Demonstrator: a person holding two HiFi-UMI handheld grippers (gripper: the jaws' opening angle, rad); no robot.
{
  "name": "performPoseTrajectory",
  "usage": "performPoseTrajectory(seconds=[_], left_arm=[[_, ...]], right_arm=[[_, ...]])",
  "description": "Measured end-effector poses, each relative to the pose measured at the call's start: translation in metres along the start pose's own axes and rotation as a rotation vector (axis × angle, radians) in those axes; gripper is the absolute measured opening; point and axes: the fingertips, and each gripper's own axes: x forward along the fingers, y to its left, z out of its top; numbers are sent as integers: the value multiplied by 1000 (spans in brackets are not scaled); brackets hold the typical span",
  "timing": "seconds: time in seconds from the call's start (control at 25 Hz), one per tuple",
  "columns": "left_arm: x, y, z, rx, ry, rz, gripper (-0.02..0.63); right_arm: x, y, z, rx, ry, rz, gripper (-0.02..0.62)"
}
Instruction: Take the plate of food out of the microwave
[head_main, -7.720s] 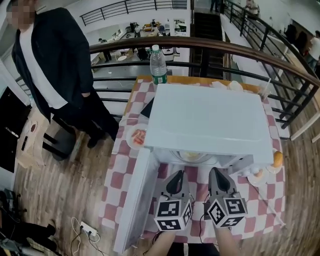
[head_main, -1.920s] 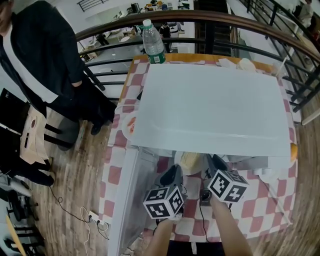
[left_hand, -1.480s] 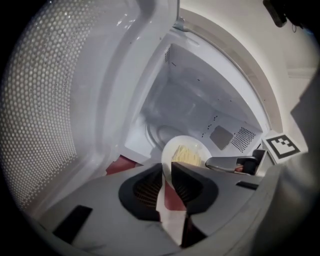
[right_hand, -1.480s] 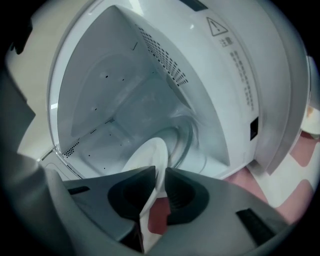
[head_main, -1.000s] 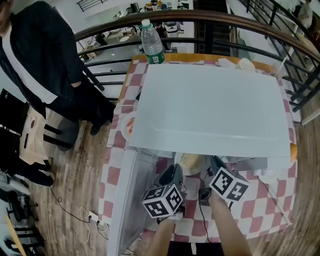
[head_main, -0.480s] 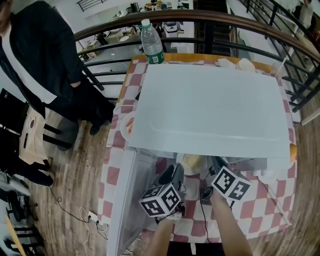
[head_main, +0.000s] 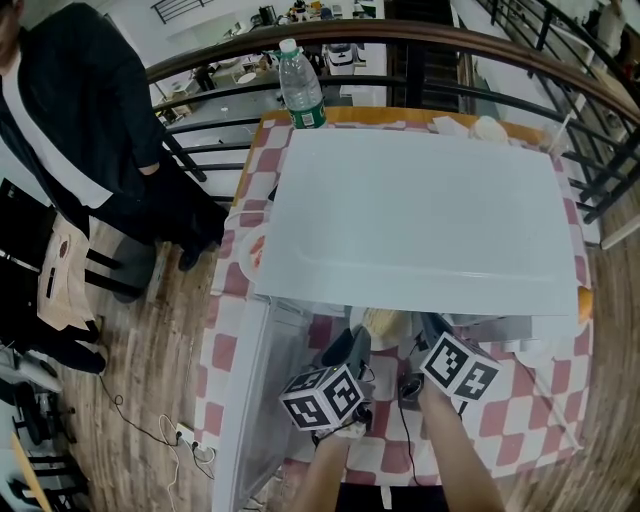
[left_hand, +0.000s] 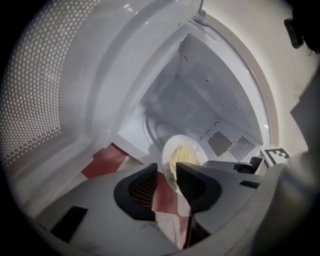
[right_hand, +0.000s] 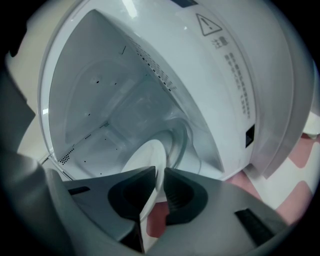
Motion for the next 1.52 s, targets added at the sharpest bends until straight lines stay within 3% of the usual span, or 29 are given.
performPoseTrajectory(seconds=[0.08, 0.16, 0.28, 0.56, 1.52], left_arm=[[1, -1, -1, -5, -1, -3, 72], [1, -1, 0, -17, -8, -5, 69], [0, 0, 1, -35, -12, -6, 67], [-6, -7, 0, 7, -2, -6, 78], [-68, -55, -35, 55, 21, -57, 81]], right_arm=[[0, 0, 0, -3, 2, 1, 51], [0, 2, -1, -4, 2, 6, 51], [-1, 3, -1, -4, -4, 11, 51], [-12, 8, 7, -56, -60, -1, 49], [-104, 4, -5, -45, -84, -10, 51]])
